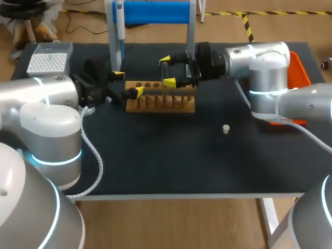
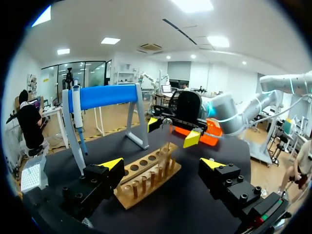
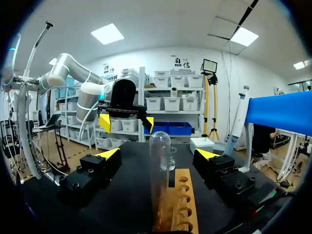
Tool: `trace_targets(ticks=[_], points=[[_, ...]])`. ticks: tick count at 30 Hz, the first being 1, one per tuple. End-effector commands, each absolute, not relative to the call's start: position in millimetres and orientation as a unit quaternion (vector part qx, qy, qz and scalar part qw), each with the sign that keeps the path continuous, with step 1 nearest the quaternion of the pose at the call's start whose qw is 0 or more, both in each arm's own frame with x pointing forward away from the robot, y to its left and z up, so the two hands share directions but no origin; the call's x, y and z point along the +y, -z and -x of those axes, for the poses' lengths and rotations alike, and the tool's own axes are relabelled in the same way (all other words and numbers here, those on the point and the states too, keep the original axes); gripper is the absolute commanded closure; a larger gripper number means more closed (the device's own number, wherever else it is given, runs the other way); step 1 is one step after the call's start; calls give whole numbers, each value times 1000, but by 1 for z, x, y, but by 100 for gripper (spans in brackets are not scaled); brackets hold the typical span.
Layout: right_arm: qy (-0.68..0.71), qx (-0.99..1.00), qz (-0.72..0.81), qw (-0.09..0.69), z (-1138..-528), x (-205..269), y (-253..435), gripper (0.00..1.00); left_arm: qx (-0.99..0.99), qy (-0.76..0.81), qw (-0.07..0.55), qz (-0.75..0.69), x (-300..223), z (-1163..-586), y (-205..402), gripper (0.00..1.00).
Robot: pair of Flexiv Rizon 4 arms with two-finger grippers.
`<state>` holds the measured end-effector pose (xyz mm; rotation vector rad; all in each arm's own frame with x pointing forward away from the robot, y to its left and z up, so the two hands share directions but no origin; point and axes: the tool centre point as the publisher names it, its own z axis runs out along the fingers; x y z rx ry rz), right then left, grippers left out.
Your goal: Invert the test tube, pick up the pipette, mount the tip to pipette, aspirate from beaker and dispense into the tube, eject the tip, return the pipette, and cap with the stopper.
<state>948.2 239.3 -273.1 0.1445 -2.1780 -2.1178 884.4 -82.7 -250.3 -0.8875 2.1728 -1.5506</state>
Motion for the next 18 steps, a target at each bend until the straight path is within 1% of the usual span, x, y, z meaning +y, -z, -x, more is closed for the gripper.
trace_targets(ticks=[1,7,9,10,12,13,14,15,17,18], points=[[698,-712,-53,58,-953,245,278,0,759,548,165,310,-82,-884,253,0],[702,-708,-49,58,-952,248,279,0,759,548,165,310,-82,-884,253,0],[703,-707,-47,57,-953,249,278,6,759,548,165,310,-82,-884,253,0],[703,-707,-46,57,-953,249,278,13,759,548,165,310,-82,-884,253,0],[705,-706,-43,56,-954,249,278,22,759,548,165,310,-82,-884,253,0],[705,-705,-42,55,-954,248,278,31,759,548,165,310,-82,-884,253,0],[707,-704,-40,55,-954,248,278,45,759,548,165,310,-82,-884,253,0],[707,-704,-39,55,-955,248,277,52,759,548,165,310,-82,-884,253,0],[708,-703,-38,55,-955,248,277,63,759,548,165,310,-82,-884,253,0],[708,-703,-37,55,-955,248,276,77,759,548,165,310,-82,-884,253,0]])
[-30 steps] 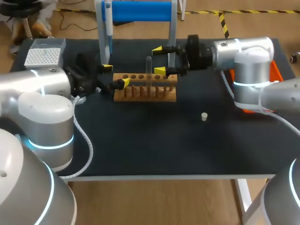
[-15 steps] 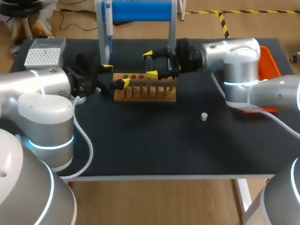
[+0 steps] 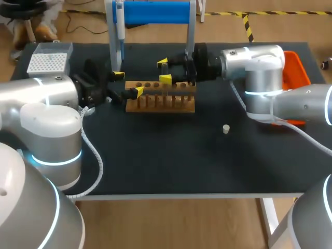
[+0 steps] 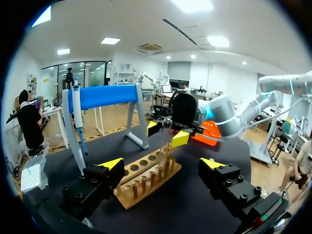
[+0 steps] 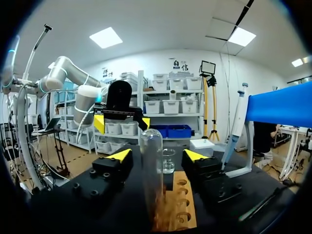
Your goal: Invert the test tube, pick up the pipette, mount the tip to pipette, aspirate from beaker and dispense into the tube, eject the tip, return the pipette, and cap with the stopper.
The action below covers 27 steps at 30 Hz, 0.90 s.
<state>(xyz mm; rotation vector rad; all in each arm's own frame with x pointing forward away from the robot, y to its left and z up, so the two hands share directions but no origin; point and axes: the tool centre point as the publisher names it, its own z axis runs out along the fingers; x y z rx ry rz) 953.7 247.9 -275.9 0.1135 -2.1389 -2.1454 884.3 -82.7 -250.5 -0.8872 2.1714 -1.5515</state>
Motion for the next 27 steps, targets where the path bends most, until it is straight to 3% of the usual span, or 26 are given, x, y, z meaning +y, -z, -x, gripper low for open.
trace_targets(ticks=[1,27], points=[[709,-703,-36,55,-955,247,276,97,759,548,165,310,-82,-884,253,0],[709,-702,-42,49,-952,242,257,100,759,548,165,310,-82,-884,253,0]])
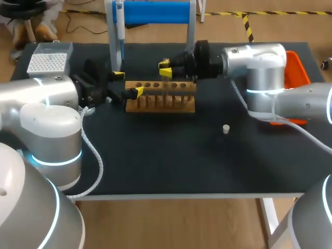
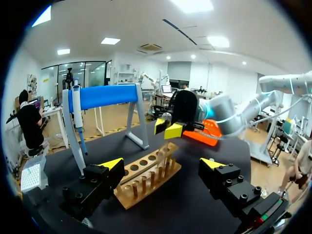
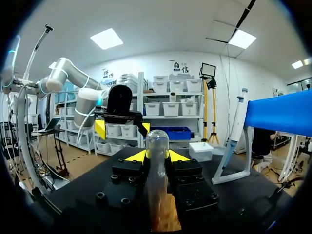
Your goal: Invert the test tube, pick up the pipette, mount the tip to pipette, aspirate from beaker and dispense into the tube, eject the tip, return the pipette, and cap with the stopper.
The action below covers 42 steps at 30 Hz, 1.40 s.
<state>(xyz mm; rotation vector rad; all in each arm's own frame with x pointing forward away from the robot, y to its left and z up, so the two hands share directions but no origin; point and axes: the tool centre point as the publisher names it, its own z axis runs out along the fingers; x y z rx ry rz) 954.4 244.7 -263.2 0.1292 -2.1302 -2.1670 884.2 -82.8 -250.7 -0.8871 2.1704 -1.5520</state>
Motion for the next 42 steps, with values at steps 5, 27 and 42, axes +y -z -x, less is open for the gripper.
trace_targets(ticks=[5,27,42], points=[[709,-702,-42,46,-951,241,253,100,759,548,165,310,-82,-884,253,0],[707,-704,-51,37,-945,244,218,100,759,548,165,310,-82,-884,253,0],[710,-702,-46,31,-934,237,189,100,759,548,165,310,-82,-884,253,0]])
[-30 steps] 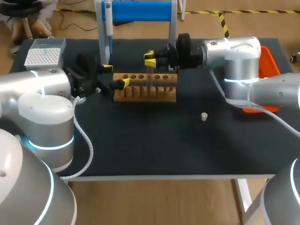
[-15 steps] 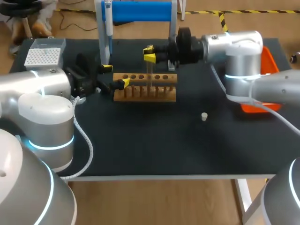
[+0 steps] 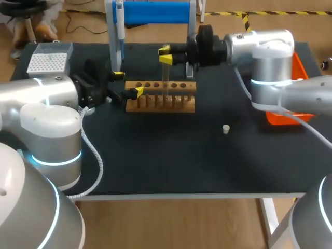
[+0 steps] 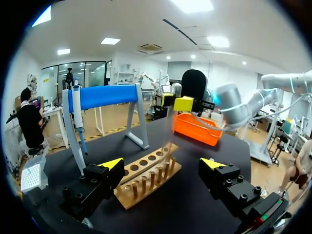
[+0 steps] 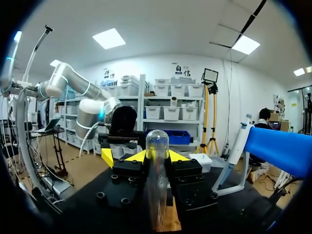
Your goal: Invert the test tube, pick up the pipette, mount the tip to pipette, aspirate from beaker and dispense into the tube, eject the tip, return the pipette, and cap with the stopper.
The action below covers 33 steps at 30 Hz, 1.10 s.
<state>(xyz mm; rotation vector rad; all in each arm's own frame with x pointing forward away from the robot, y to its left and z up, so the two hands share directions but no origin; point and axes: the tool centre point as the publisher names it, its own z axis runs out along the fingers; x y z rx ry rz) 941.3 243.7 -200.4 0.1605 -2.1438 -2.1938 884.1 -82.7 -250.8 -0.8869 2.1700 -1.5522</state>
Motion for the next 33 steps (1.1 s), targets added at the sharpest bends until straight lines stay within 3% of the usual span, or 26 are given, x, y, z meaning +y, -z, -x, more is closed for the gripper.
trace_targets(ticks=[1,27,33], points=[[711,-701,-43,30,-933,235,187,100,759,548,165,310,-82,-884,253,0],[713,-699,-44,27,-922,220,165,100,759,548,165,310,-82,-884,253,0],[653,-720,165,168,-944,225,161,100,759,548,165,310,-82,-884,253,0]])
